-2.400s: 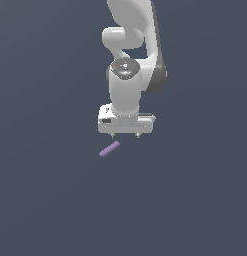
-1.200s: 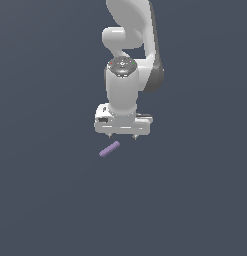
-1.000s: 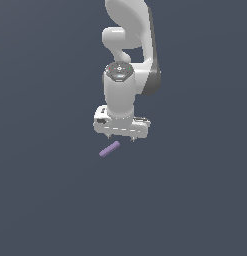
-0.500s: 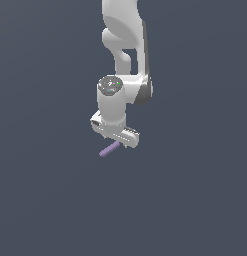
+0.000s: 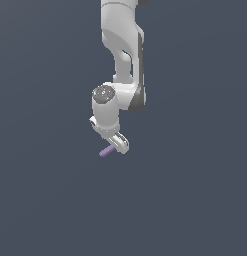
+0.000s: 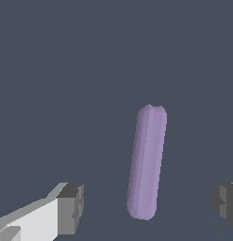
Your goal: Pick up the object and move it to a goal position.
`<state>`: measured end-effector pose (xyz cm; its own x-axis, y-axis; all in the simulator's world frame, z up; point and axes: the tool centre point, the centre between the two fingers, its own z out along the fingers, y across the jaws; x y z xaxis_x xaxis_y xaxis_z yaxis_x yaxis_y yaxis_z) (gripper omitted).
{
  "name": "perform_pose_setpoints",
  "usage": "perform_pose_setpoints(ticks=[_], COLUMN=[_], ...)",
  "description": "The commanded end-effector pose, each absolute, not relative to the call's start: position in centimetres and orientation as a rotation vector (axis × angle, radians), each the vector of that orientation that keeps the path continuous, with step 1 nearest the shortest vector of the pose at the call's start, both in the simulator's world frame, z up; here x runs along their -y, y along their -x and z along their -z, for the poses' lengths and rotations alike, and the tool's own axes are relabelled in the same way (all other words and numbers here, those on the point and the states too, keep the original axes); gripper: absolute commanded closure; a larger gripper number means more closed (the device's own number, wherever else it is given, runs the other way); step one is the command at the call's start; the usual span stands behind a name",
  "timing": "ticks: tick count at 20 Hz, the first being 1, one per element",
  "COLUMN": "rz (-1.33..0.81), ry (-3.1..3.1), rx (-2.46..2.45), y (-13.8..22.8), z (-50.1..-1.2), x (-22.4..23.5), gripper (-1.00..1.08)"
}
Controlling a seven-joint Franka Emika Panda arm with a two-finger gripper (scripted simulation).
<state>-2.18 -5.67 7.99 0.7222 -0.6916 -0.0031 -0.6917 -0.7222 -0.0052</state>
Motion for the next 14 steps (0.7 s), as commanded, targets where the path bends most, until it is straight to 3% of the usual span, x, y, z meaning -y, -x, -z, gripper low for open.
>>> perform_pose_setpoints(ticks=[1,14], rz=[-0.001,-0.001], ry=[2.881,2.840], rx=[-1.243,-1.343], y=[2.4,2.8], z=[-7.4,-6.3], x=[6.1,6.8], gripper=[-0.92,-0.92])
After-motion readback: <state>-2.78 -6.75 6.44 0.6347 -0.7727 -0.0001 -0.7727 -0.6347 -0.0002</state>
